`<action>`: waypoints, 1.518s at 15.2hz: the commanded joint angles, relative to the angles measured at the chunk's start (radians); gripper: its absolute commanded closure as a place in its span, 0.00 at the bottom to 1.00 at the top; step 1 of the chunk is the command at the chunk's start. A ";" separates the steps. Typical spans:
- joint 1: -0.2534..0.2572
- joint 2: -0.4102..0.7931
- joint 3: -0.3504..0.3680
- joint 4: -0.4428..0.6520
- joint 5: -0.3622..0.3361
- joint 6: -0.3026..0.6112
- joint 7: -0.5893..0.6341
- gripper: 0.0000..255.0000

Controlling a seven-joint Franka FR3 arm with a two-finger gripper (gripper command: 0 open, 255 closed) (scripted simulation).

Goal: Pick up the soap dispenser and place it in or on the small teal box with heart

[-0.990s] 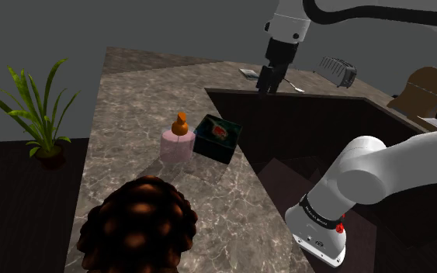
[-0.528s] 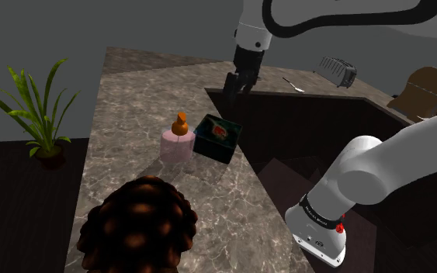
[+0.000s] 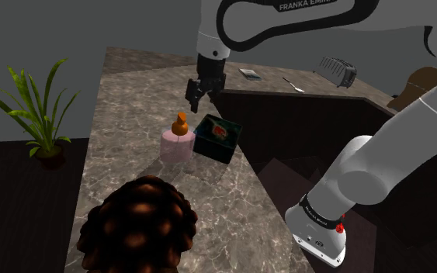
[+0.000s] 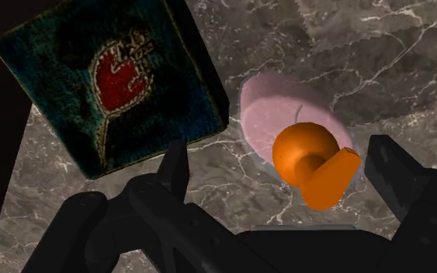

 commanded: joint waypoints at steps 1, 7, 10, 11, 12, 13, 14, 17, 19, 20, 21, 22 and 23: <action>0.004 0.072 0.018 0.050 -0.019 0.028 0.036 0.00; 0.018 0.220 0.042 0.139 -0.069 0.091 0.108 0.00; 0.018 0.233 0.041 0.114 -0.075 0.129 0.112 0.00; 0.019 0.239 0.041 0.106 -0.077 0.142 0.113 0.00; 0.019 0.244 0.041 0.098 -0.079 0.155 0.115 0.00; 0.019 0.247 0.041 0.093 -0.080 0.162 0.116 0.00; 0.019 0.247 0.041 0.093 -0.080 0.163 0.115 0.00; 0.019 0.247 0.041 0.093 -0.080 0.163 0.116 0.00; 0.019 0.247 0.041 0.093 -0.080 0.162 0.116 0.00; 0.019 0.247 0.041 0.093 -0.080 0.162 0.115 0.00; 0.019 0.247 0.041 0.093 -0.080 0.162 0.115 1.00; 0.019 0.247 0.041 0.093 -0.080 0.162 0.115 1.00; 0.019 0.247 0.041 0.093 -0.080 0.162 0.115 1.00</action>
